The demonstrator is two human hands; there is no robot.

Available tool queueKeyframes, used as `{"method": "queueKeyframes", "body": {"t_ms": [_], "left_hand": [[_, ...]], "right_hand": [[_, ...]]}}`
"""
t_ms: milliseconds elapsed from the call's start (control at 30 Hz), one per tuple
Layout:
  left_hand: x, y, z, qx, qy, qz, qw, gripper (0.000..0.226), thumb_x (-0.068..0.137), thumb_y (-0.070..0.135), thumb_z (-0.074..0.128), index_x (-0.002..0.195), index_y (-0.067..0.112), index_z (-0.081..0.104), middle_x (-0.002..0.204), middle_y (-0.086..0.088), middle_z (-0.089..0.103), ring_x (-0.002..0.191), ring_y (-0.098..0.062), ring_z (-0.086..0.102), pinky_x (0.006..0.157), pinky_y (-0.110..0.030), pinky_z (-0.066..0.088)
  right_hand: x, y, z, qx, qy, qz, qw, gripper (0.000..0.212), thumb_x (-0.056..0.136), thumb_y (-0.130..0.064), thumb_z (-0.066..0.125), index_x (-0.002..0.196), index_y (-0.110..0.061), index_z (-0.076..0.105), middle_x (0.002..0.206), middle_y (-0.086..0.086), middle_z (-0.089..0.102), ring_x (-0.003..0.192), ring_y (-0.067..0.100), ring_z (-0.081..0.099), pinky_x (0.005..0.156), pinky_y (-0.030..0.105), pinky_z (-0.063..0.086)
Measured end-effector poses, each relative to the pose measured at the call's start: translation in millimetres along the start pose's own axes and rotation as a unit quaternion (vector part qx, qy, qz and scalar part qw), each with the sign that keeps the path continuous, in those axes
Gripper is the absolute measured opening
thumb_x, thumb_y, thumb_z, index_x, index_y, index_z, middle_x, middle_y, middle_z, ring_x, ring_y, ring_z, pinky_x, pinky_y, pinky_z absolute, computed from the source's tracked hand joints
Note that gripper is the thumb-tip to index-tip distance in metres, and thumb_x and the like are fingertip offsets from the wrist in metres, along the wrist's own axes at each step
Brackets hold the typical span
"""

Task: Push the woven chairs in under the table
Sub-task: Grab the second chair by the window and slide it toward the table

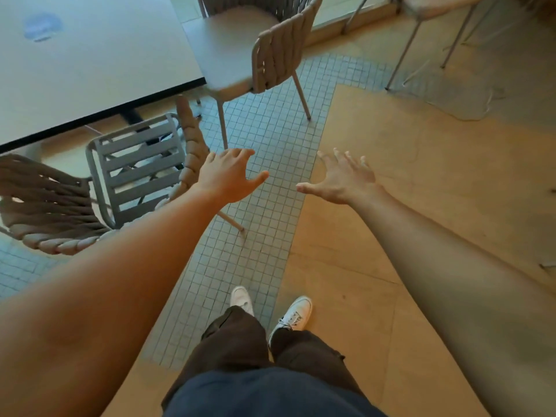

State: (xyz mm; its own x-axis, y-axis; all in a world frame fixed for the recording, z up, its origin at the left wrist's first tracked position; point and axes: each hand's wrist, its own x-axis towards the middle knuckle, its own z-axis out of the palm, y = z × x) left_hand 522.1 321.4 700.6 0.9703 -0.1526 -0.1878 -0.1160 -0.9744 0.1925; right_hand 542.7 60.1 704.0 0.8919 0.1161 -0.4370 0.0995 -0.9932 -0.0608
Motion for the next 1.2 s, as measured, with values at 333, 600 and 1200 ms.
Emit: {"method": "queueKeyframes", "body": {"t_ms": [333,600,1200], "left_hand": [[101,16,-19,0.011,0.003,0.027,1.000,0.080,0.090,0.077,0.035,0.149,0.023,0.041,0.152,-0.008,0.047,0.142,-0.029,0.040,0.121,-0.058,0.018],[207,-3,-33,0.003,-0.005,0.015,1.000,0.079,0.090,0.077,0.036,0.147,0.023,0.043,0.150,-0.008,0.050,0.141,-0.029,0.042,0.120,-0.058,0.022],[399,24,-60,0.006,0.004,-0.045,0.999,0.072,0.091,0.073,0.040,0.143,0.024,0.048,0.145,-0.004,0.055,0.134,-0.025,0.049,0.117,-0.051,0.031]], "right_hand": [[86,20,-45,-0.004,0.020,-0.014,1.000,0.113,0.069,-0.098,0.040,0.159,-0.032,0.020,0.168,0.011,0.018,0.154,0.032,0.014,0.122,0.059,0.010],[182,25,-90,-0.006,0.003,-0.015,1.000,0.111,0.071,-0.096,0.041,0.160,-0.033,0.017,0.170,0.008,0.013,0.155,0.031,0.010,0.123,0.058,0.006],[376,86,-180,-0.021,0.000,-0.091,0.996,0.111,0.074,-0.093,0.046,0.161,-0.032,0.012,0.169,0.011,0.015,0.155,0.031,0.010,0.123,0.057,0.008]]}}
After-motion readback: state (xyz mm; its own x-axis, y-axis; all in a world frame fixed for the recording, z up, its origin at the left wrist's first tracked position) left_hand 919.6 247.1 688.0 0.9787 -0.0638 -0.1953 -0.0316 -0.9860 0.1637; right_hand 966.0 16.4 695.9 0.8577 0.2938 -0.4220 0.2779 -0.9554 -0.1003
